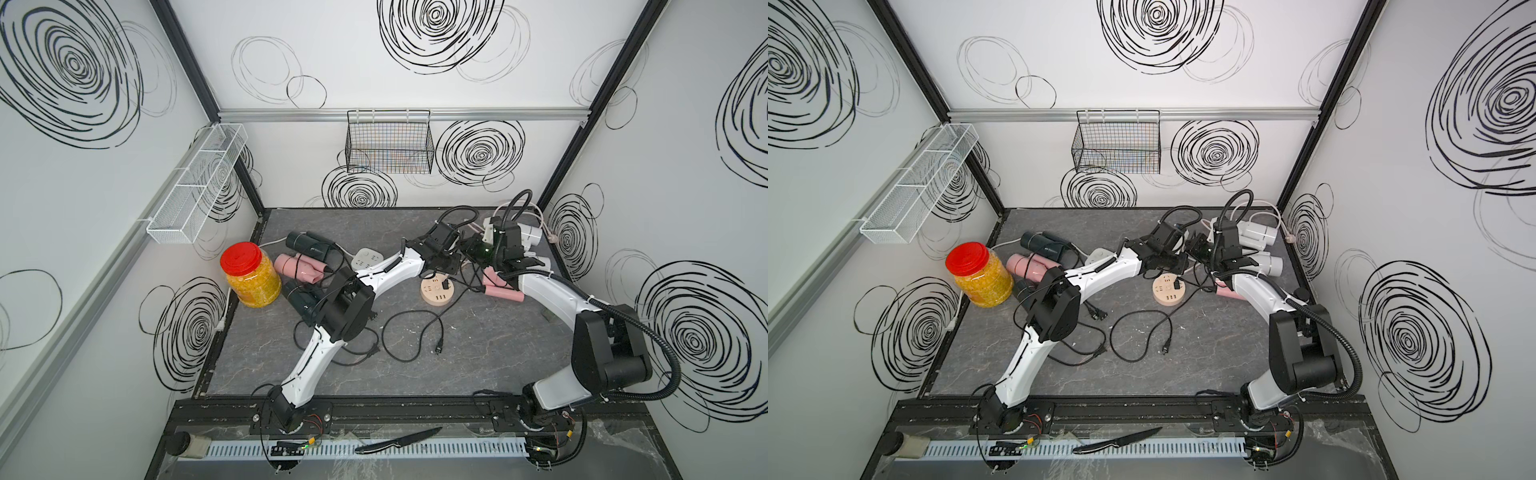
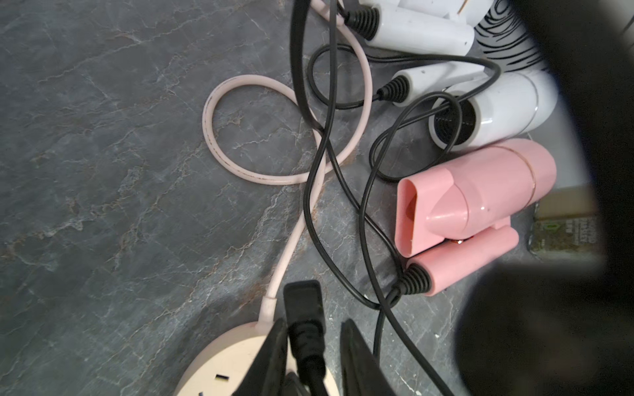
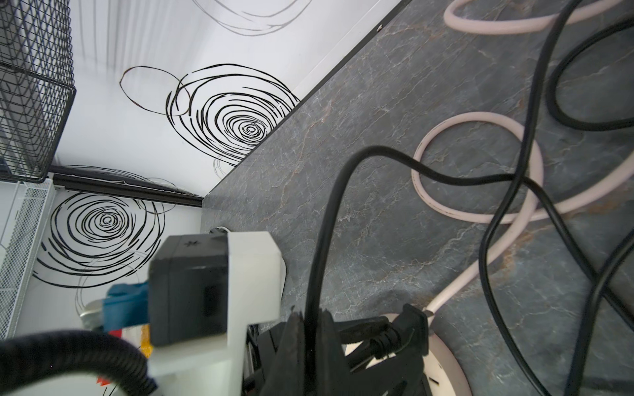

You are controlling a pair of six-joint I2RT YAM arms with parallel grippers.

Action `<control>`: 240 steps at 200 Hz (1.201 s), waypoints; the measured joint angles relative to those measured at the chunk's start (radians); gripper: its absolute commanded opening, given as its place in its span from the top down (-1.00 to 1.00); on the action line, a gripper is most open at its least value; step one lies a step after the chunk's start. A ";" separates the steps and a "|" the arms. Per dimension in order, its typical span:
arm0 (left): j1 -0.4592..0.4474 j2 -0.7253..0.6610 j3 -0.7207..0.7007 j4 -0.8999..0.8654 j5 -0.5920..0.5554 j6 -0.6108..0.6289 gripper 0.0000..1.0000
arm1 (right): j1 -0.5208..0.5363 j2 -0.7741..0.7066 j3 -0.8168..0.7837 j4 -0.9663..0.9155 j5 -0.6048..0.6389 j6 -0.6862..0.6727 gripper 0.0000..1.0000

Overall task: Charge the blow dryers
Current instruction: Pick up the plug from the center of the board.

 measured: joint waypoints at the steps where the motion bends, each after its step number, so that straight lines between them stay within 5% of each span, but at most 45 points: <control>1: 0.000 0.000 0.000 0.000 0.000 0.002 0.53 | 0.000 0.000 0.000 0.000 0.000 0.000 0.94; 65: 0.004 0.007 0.012 0.002 -0.013 0.023 0.87 | -0.001 0.000 -0.013 0.023 -0.007 0.007 0.90; 108: 0.024 0.007 0.000 0.009 0.024 0.165 0.89 | -0.016 -0.005 -0.018 0.022 -0.041 0.003 0.07; 143: 0.064 0.001 -0.008 -0.014 0.072 0.325 0.85 | -0.033 -0.057 -0.048 0.016 -0.079 0.004 -0.40; 240: 0.154 -0.077 -0.002 -0.251 0.260 0.873 0.84 | -0.110 -0.315 -0.127 -0.148 -0.215 -0.177 -1.00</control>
